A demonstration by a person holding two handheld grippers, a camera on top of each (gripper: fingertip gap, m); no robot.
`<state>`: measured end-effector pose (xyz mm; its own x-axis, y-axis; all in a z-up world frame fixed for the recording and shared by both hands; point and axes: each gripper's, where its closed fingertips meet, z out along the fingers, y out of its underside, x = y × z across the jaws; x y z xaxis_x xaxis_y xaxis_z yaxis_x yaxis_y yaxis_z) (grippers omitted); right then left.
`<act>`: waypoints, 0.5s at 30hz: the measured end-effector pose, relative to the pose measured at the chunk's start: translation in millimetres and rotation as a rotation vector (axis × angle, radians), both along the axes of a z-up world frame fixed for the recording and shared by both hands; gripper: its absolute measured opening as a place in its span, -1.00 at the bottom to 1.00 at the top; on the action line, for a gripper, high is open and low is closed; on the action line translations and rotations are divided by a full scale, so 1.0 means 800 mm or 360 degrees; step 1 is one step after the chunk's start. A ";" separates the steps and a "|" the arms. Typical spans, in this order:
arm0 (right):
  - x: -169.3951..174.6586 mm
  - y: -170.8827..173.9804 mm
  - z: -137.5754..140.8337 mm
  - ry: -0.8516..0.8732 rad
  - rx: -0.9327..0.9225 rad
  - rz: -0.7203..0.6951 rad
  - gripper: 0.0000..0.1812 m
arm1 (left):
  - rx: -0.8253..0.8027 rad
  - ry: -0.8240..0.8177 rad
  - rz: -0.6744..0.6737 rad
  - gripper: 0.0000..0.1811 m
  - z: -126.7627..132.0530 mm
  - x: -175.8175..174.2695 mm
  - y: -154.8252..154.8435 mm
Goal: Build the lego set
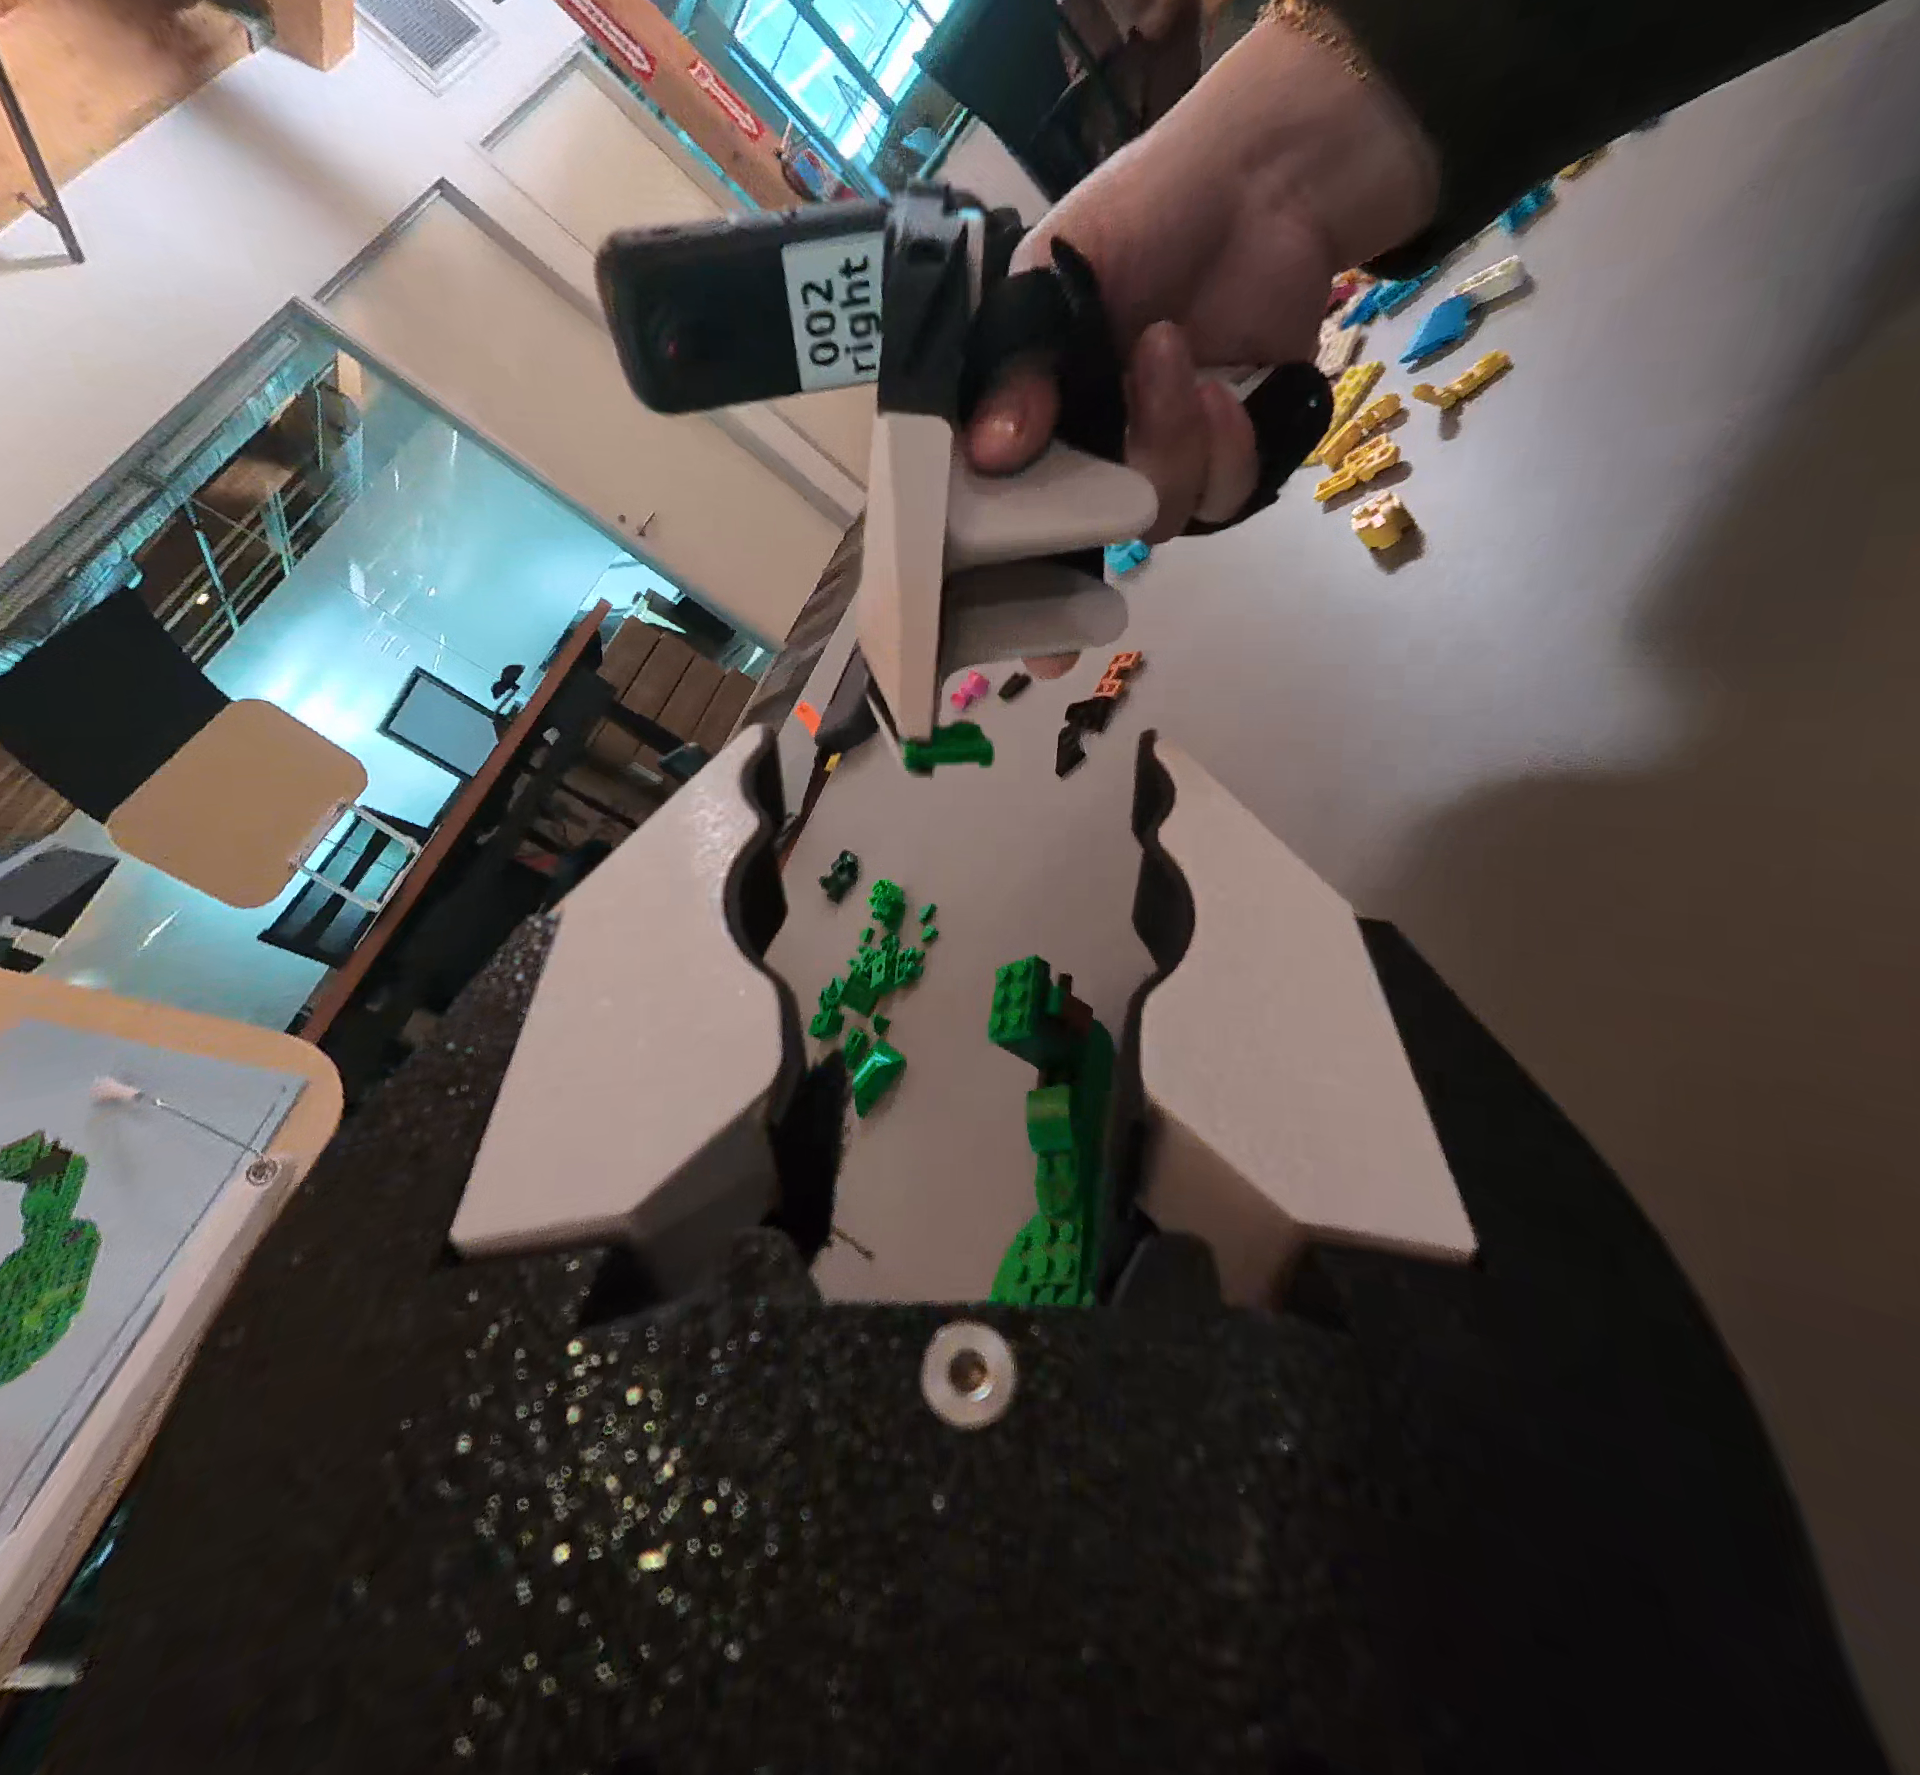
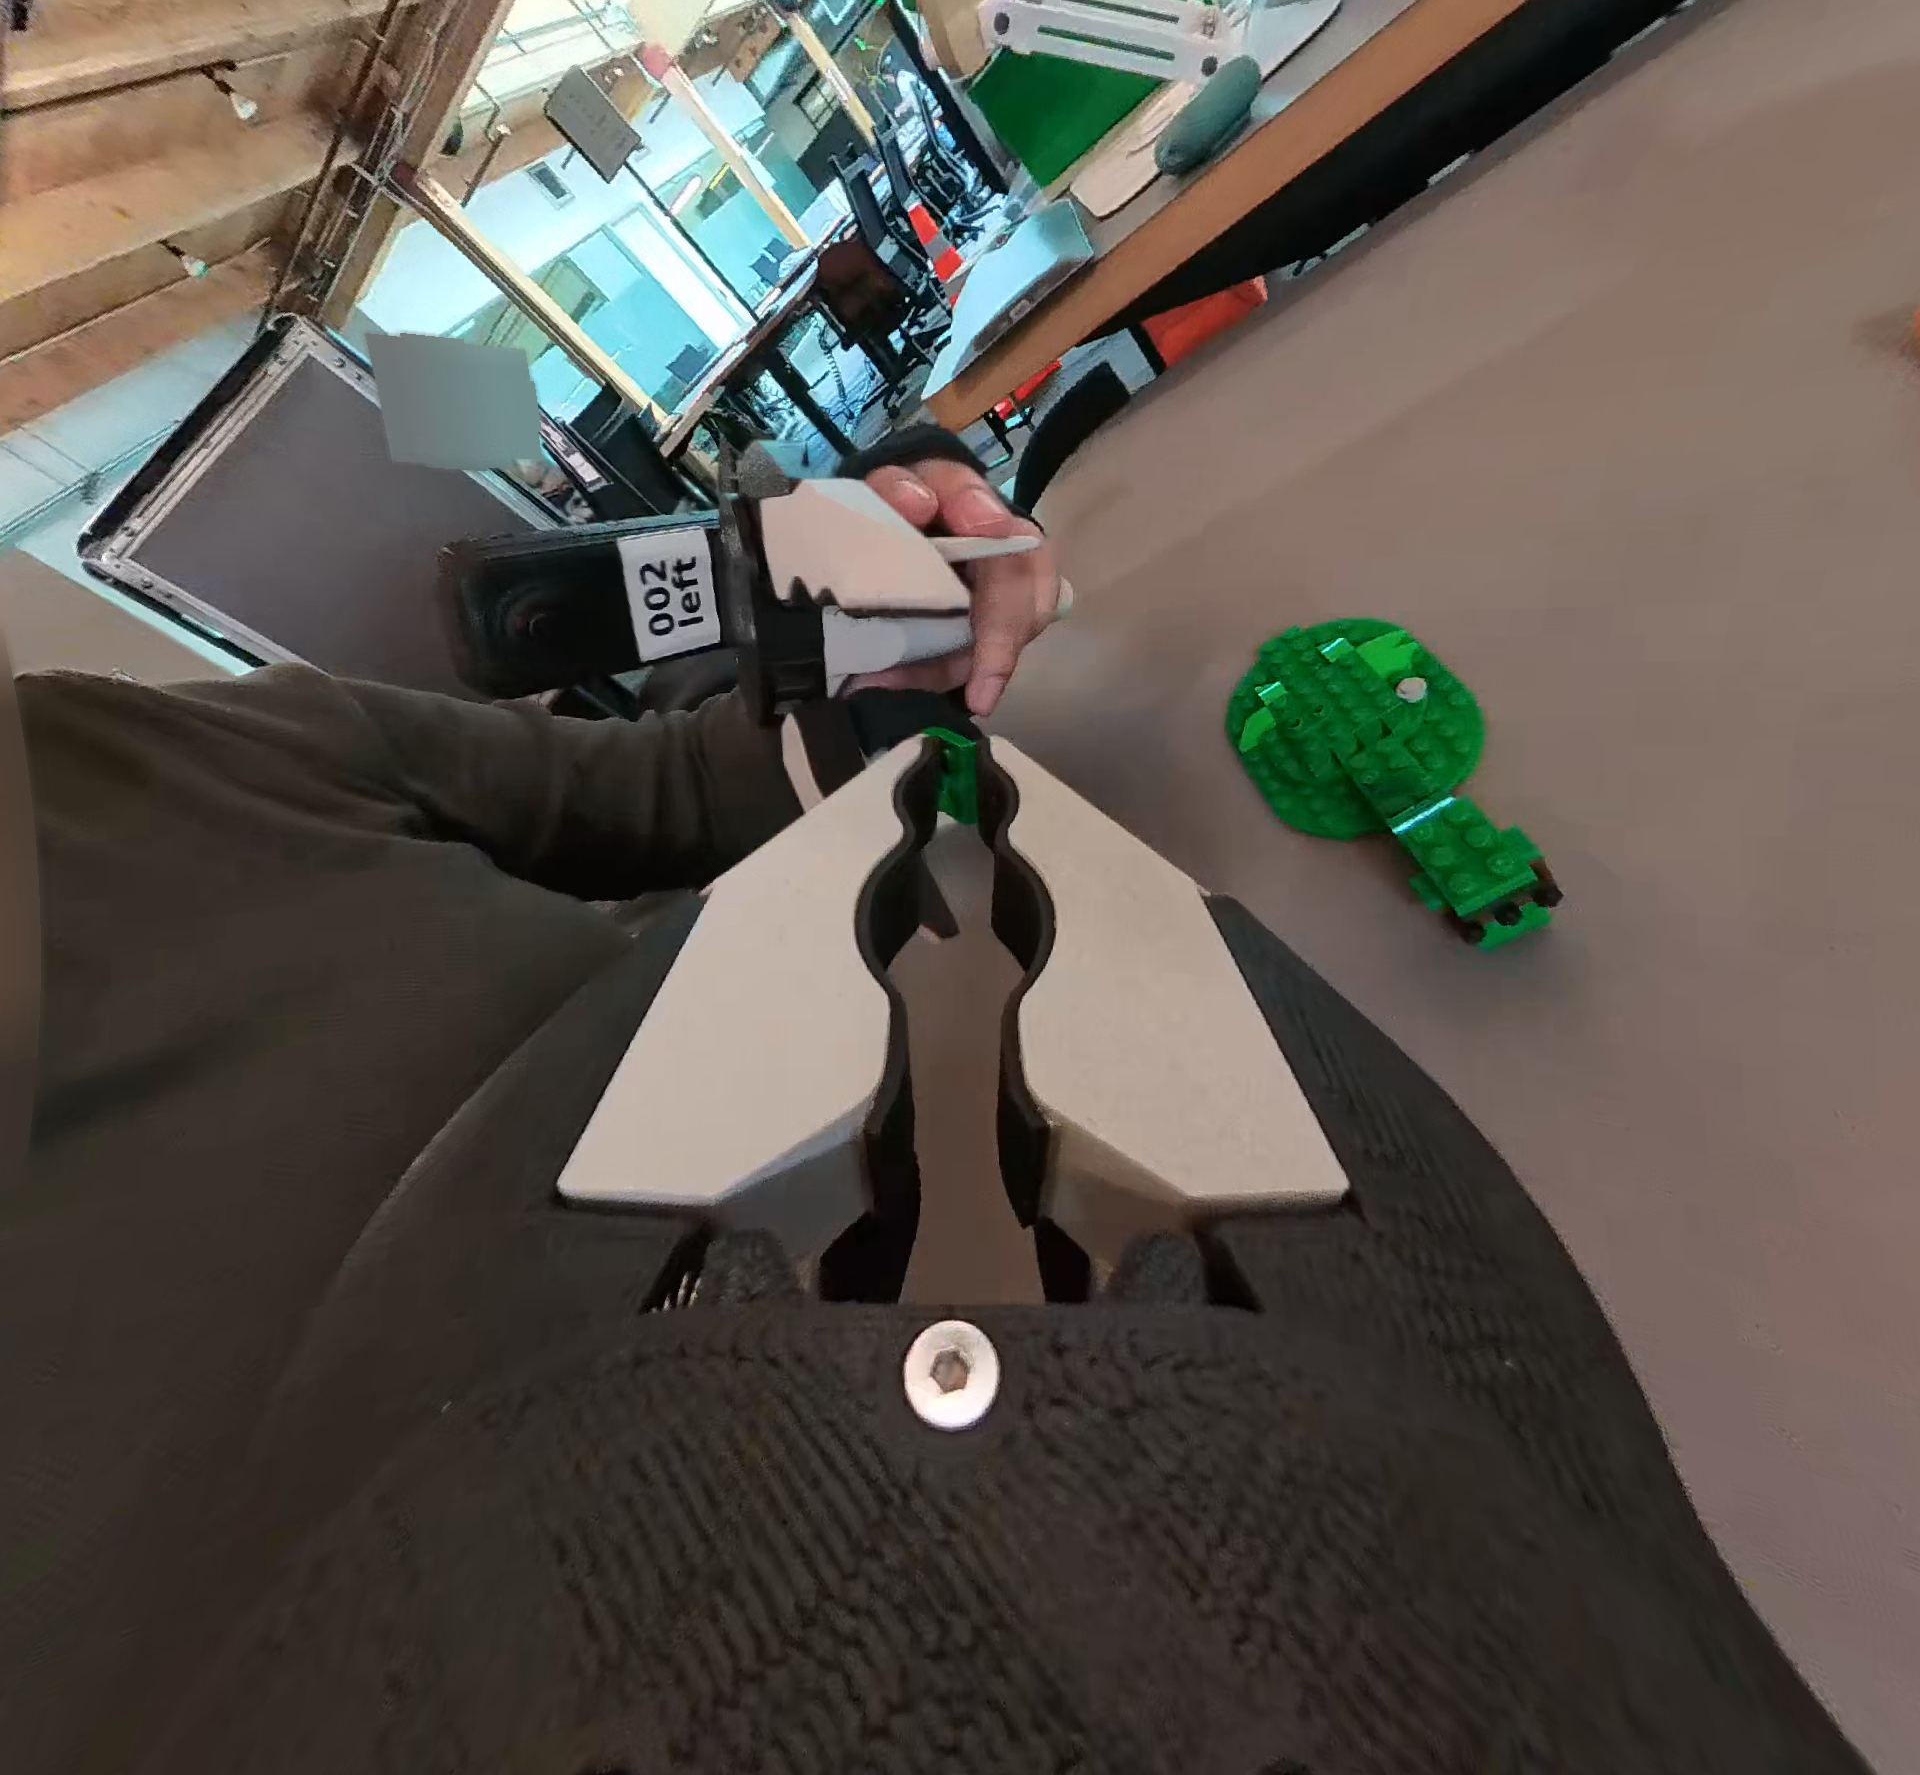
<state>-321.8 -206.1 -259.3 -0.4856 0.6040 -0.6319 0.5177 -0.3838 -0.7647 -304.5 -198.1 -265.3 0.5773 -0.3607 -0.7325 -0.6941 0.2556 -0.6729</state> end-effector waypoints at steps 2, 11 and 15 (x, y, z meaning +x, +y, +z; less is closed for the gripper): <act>-0.001 -0.003 0.004 0.0000 -0.0053 0.0028 -0.95 | 0.0023 -0.0002 -0.0011 -0.37 0.004 0.001 0.000; -0.001 -0.004 0.006 -0.0048 -0.0214 0.0067 -0.95 | 0.0070 0.0051 0.0003 -0.77 0.007 -0.001 0.001; -0.002 -0.002 0.008 -0.0051 -0.0293 0.0058 -0.95 | 0.0075 0.0057 0.0022 -0.77 0.004 -0.005 0.003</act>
<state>-323.6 -207.9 -253.1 -0.4828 0.4592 -0.7457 0.5568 -0.4962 -0.6661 -308.2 -196.1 -261.9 0.5553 -0.3177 -0.7686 -0.7211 0.2766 -0.6352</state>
